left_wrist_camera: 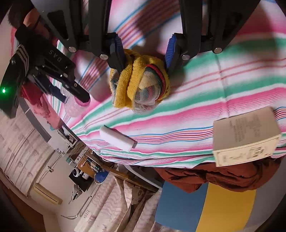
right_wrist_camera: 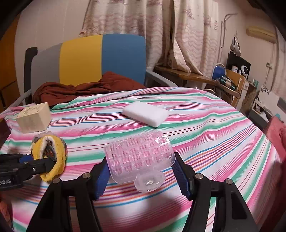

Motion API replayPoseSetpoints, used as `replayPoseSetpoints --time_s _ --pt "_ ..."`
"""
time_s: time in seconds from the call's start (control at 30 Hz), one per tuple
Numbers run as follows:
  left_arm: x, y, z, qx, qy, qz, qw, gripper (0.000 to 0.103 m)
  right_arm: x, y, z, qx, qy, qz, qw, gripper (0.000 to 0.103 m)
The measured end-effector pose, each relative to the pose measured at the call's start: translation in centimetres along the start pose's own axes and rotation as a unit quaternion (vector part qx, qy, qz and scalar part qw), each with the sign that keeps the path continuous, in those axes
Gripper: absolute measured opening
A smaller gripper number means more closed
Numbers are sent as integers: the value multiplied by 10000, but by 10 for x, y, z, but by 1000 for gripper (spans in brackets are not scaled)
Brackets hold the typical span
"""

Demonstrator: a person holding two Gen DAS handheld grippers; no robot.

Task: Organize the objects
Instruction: 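Lift and carry the pink case and yellow pouch toward the gold tray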

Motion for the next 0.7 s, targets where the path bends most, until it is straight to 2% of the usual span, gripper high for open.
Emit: replayPoseSetpoints --time_s 0.3,0.43,0.57,0.7 --pt "-43 35 13 -107 47 44 9999 39 -22 14 9 216 -93 98 9997 66" --pt "-62 47 14 5 56 93 9999 39 -27 20 11 361 -143 245 9989 66" --pt "-90 58 11 31 266 -87 9996 39 -36 30 26 353 -299 384 9982 66" --pt "-125 62 3 289 318 -348 9985 39 -50 35 47 266 -497 405 9976 66"
Point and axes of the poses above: each gripper's, at about its wrist camera, not at the fingertips, and x roughly the way its jaws point, z to its left, y to its underside, the point moved 2 cm from there along x, roughly the way its jaws point
